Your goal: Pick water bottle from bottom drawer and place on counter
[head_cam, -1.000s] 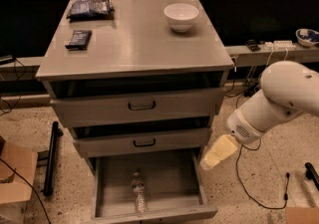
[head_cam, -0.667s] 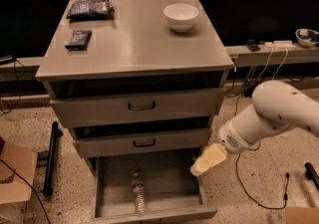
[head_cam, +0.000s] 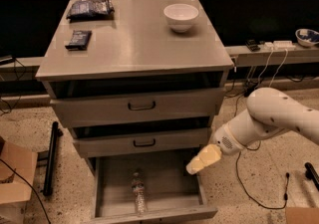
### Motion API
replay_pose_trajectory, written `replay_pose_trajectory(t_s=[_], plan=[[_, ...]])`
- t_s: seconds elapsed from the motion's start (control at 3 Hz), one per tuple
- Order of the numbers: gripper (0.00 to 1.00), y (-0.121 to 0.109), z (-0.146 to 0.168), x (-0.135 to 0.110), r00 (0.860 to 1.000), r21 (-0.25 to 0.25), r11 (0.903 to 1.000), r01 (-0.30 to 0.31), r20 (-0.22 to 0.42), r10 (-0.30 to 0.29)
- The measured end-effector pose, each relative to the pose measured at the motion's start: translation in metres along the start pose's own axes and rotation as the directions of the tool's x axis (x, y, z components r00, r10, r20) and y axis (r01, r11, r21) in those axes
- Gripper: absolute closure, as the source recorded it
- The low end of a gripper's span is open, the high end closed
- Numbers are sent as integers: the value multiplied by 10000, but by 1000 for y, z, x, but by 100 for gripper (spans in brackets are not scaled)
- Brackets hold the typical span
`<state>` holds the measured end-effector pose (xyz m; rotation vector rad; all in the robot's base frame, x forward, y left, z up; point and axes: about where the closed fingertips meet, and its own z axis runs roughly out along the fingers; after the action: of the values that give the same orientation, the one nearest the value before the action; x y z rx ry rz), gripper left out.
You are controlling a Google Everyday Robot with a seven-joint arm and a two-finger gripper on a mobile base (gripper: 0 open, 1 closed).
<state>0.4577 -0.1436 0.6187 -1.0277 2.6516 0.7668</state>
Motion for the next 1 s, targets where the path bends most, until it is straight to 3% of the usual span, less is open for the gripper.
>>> replay_pose_trajectory(t_s=[0.33, 1.0], plan=[[0, -19, 67, -16, 9981, -1032, 9931, -562, 173, 583], [0, -35, 161, -26, 9907, -2071, 9694, -1320, 49, 1359]])
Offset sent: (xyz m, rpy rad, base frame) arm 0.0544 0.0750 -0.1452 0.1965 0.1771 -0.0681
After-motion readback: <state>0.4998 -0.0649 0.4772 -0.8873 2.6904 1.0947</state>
